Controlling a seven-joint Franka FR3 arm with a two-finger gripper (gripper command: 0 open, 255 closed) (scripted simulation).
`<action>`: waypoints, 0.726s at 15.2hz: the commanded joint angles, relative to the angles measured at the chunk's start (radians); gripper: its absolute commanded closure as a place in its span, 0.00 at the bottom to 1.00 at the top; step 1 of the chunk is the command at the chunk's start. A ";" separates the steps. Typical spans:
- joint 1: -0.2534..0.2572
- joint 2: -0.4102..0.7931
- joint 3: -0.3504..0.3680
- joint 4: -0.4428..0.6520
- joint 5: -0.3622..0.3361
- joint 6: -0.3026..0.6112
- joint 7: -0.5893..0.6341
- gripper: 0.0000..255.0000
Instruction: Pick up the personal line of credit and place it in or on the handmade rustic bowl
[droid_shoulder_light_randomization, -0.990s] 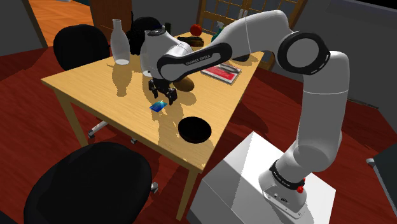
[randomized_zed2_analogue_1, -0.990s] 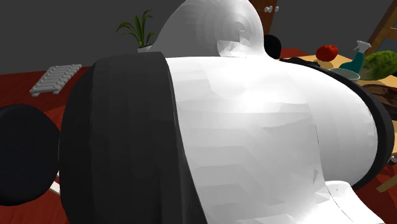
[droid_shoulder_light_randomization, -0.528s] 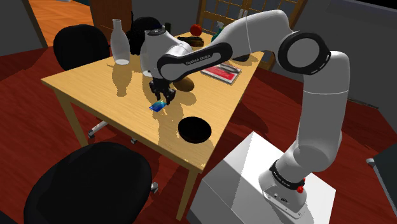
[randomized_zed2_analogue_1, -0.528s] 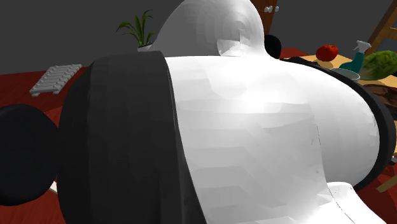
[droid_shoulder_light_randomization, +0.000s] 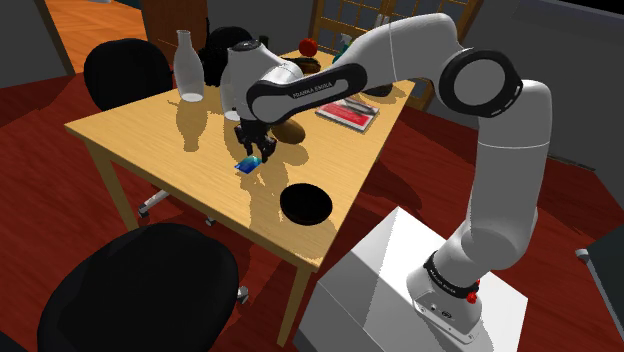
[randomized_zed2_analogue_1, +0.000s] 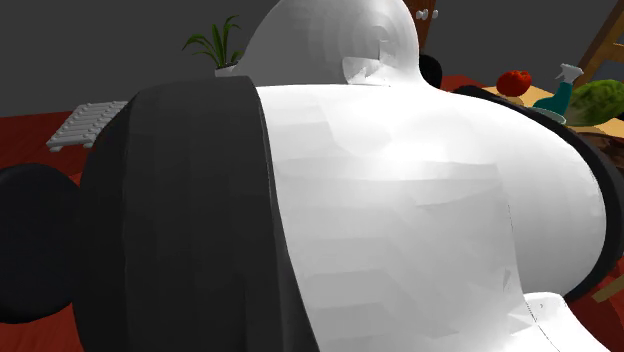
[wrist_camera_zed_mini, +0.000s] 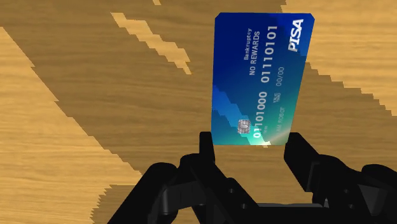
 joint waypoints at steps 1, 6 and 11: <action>-0.001 -0.009 0.003 0.011 0.006 -0.019 -0.006 1.00; -0.004 -0.034 0.011 0.043 0.023 -0.072 -0.023 1.00; -0.004 -0.055 0.018 0.081 0.038 -0.127 -0.038 1.00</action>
